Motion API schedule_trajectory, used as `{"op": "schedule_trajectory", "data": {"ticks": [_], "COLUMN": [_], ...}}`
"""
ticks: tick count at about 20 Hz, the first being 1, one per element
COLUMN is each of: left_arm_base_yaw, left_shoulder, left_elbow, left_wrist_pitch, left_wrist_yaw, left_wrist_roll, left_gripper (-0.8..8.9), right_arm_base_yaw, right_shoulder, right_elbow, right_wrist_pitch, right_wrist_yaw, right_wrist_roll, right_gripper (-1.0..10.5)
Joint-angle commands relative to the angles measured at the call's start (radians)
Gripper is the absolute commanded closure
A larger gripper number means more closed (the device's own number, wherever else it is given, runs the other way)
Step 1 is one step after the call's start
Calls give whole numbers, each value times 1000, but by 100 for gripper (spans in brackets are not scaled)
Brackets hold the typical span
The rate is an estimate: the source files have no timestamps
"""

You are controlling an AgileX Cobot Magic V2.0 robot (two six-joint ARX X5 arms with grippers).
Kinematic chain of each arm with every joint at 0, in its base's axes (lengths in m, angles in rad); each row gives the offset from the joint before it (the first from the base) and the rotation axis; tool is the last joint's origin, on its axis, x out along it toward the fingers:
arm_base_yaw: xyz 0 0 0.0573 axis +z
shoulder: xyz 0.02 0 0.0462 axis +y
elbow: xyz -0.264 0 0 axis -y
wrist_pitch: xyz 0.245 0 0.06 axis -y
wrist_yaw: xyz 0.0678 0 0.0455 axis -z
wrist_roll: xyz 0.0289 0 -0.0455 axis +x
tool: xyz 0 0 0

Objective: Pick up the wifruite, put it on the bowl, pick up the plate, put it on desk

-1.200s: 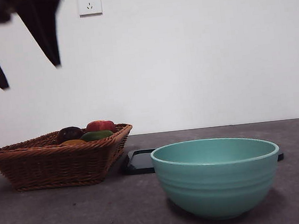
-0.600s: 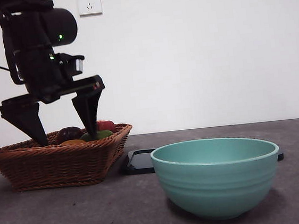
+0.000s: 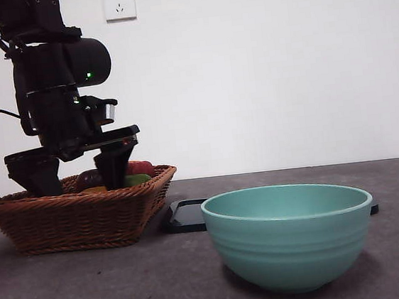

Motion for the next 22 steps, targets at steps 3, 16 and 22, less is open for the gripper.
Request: {"op": "schedule_trajectory", "data": {"ticks": [3, 16, 22], "left_arm_base_yaw": [-5, -23, -123], "left_shoulder": [20, -148, -373], "left_elbow": [23, 169, 169], "left_wrist_pitch": [-1, -221, -308], "left_wrist_yaw": [-3, -3, -2], "left_wrist_roll": [-7, -16, -98], "left_gripper": [600, 599, 599], "right_arm_base_yaw": [4, 4, 4], "right_shoulder": [2, -11, -11], "right_elbow": [19, 138, 232], "right_wrist_pitch": [10, -113, -241], "right_wrist_yaw": [0, 47, 87], "right_wrist_roll": [-2, -59, -96], "right_gripper": [348, 371, 371]}}
